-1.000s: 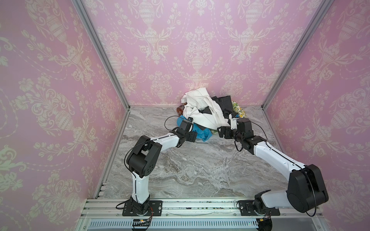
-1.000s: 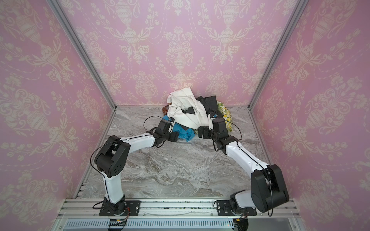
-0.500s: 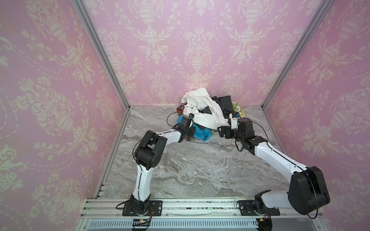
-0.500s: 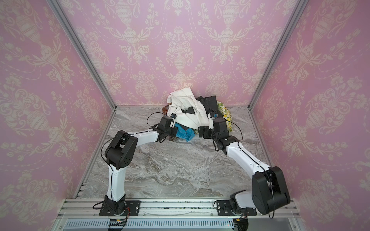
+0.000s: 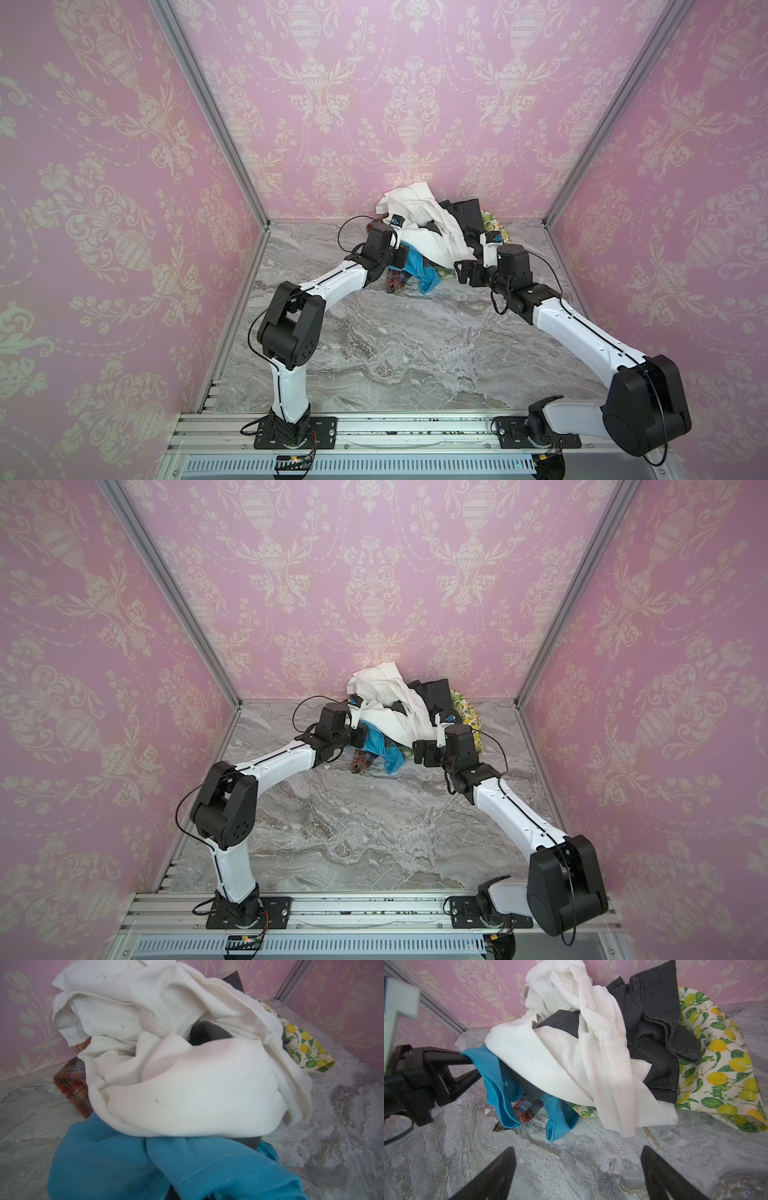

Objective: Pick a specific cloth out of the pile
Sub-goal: 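Close the left gripper on the turquoise shirt edge, then lift the turquoise shirt high above the pile with the left gripper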

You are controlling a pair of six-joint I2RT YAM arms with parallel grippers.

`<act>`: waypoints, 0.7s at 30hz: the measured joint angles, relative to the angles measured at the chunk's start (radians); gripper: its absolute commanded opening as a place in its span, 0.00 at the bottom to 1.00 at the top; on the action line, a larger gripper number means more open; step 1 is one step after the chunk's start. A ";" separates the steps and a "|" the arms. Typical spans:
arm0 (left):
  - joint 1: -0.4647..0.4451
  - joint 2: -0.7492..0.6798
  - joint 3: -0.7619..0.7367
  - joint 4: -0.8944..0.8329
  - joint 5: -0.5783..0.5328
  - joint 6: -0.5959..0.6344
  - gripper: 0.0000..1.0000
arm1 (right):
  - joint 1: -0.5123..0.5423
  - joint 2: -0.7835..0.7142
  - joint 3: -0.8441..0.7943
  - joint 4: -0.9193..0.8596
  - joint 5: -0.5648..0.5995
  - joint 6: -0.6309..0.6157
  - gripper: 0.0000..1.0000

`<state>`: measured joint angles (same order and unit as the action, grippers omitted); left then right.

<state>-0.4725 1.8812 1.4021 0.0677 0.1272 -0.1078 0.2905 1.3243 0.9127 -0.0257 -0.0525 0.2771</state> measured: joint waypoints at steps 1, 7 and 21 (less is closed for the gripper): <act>0.002 -0.014 0.009 -0.001 0.002 -0.008 0.00 | 0.000 0.000 0.000 -0.001 0.000 0.000 0.95; 0.032 -0.044 0.101 -0.010 0.025 -0.061 0.00 | 0.000 0.001 0.023 -0.016 0.000 -0.001 0.95; 0.063 -0.045 0.383 -0.074 0.028 -0.191 0.00 | 0.000 0.048 0.081 0.026 -0.066 -0.021 0.95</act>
<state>-0.4095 1.8366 1.7855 -0.0059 0.1555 -0.2985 0.2905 1.3720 0.9939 -0.0002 -0.1188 0.2558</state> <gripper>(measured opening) 0.051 0.952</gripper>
